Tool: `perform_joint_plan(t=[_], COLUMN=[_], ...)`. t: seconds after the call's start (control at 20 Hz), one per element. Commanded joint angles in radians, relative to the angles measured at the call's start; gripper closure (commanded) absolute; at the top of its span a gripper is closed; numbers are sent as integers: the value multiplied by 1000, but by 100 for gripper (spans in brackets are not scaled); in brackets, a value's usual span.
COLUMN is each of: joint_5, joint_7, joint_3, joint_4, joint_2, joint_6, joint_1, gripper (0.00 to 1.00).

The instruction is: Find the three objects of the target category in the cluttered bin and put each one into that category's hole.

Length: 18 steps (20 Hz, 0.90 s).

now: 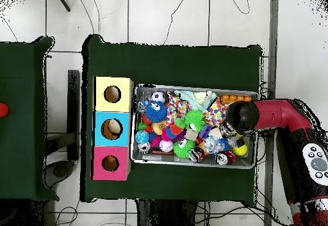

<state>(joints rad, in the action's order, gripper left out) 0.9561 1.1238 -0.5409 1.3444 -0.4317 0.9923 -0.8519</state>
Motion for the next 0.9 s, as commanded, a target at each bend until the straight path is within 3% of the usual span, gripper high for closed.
perform_joint_plan(t=[0.05,0.35,0.45,0.75,0.9], joint_5=[106,98,62,-72,-103], joint_7=[-229,-191,-175,-135,-139], joint_3=[137,168,141,-17,-51], joint_4=[-104,-141,-132,-57,-39], joint_2=[37,40,37,61,66], joint_6=[241,285,235,-70,-135], joint_1=[80,109,91,-28,-56], gripper=[0,0,0,0,0])
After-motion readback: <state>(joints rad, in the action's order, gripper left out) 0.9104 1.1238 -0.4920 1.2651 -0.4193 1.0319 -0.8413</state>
